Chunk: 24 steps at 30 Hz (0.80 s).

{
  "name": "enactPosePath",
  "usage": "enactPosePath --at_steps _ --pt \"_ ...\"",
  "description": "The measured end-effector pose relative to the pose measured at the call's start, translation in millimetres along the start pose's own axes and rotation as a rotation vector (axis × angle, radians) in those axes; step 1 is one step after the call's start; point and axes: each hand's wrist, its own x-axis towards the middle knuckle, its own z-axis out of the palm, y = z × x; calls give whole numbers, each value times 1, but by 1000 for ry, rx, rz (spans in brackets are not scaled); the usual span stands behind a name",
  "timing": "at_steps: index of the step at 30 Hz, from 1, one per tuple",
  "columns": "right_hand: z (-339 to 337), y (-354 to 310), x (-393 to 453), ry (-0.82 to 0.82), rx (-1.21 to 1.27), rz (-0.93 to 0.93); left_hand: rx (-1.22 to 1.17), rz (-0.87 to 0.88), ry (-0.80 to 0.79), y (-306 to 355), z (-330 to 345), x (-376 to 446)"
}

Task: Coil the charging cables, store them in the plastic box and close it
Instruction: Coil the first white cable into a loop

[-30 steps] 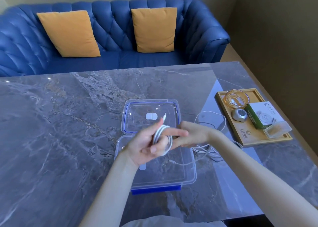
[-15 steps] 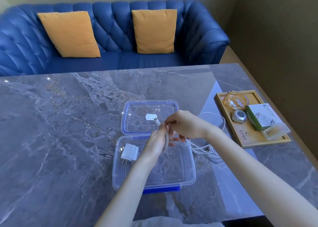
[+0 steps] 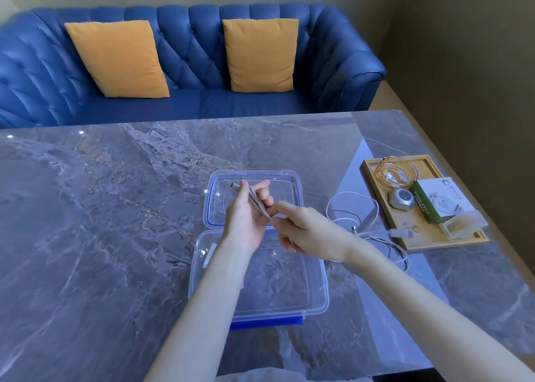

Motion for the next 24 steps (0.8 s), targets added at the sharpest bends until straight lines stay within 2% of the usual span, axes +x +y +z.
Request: enactPosePath --at_steps 4,6,8,11,13,18,21,24 --pt "-5 10 0 -171 117 96 -192 -31 -184 18 -8 -7" --pt "-6 16 0 -224 149 142 -302 -79 -429 23 -14 -12" --pt "-10 21 3 -235 153 165 -276 -109 -615 26 -17 -23" --pt "-20 24 8 -247 143 181 -77 -189 -812 25 -19 -28" --pt "-28 24 13 -261 114 176 108 -291 -807 18 -21 -34" --pt "-38 15 21 -232 84 140 523 -314 -603 -1 -19 -43" --pt "-39 5 20 -177 22 145 617 -253 -482 -9 -19 -44" --pt "-30 -2 18 -81 -207 136 659 -195 -386 -15 -17 -43"
